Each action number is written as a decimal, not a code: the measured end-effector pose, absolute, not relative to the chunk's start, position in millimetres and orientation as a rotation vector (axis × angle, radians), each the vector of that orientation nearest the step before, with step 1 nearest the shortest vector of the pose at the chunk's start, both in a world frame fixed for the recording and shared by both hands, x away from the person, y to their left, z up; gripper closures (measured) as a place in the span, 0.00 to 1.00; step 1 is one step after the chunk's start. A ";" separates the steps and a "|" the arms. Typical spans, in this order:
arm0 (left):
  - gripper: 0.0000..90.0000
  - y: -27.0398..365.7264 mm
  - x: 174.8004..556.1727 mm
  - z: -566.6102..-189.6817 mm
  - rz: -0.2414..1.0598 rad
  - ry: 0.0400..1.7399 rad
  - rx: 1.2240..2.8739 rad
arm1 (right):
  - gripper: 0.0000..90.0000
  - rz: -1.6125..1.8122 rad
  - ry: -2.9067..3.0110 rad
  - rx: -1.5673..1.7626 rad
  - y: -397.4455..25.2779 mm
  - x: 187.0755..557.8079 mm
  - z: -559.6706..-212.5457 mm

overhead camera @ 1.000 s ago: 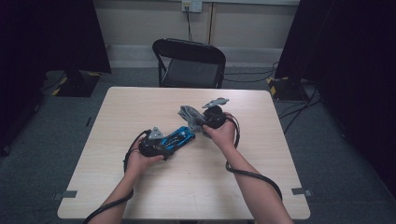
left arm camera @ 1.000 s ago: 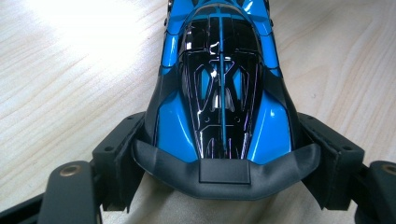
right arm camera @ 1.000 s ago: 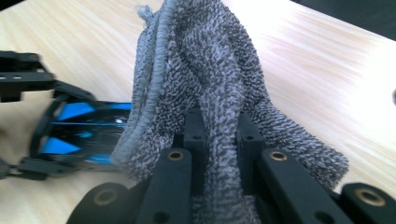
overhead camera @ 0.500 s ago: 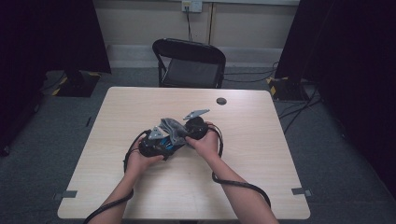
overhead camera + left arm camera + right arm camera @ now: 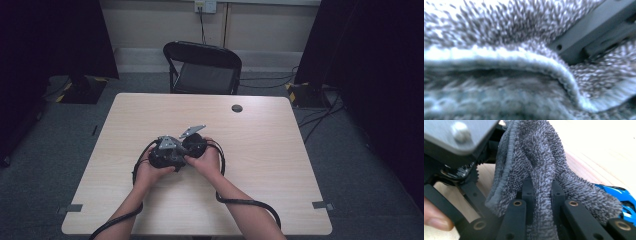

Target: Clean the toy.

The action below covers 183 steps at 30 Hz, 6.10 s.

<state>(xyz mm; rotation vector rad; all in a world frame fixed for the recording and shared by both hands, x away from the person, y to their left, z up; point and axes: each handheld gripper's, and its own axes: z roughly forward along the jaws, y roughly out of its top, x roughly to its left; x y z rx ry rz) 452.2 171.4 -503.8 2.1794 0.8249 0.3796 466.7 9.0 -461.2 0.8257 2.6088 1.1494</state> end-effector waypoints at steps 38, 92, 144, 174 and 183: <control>0.27 170.7 451.5 -504.0 0.374 0.832 2.176 | 0.88 1.084 2.529 0.986 -38.3 511.0 -464.0; 0.27 170.8 451.8 -504.1 0.370 0.833 2.174 | 0.88 0.982 2.366 1.178 -95.0 536.8 -466.3; 0.27 170.9 451.8 -504.1 0.366 0.837 2.175 | 0.88 1.164 2.506 0.915 -40.9 483.2 -436.5; 0.27 171.2 451.9 -503.8 0.375 0.835 2.179 | 0.88 1.132 2.610 0.796 7.4 467.6 -461.8; 0.27 171.0 451.9 -504.0 0.376 0.834 2.175 | 0.88 1.121 2.599 0.814 1.3 472.5 -460.8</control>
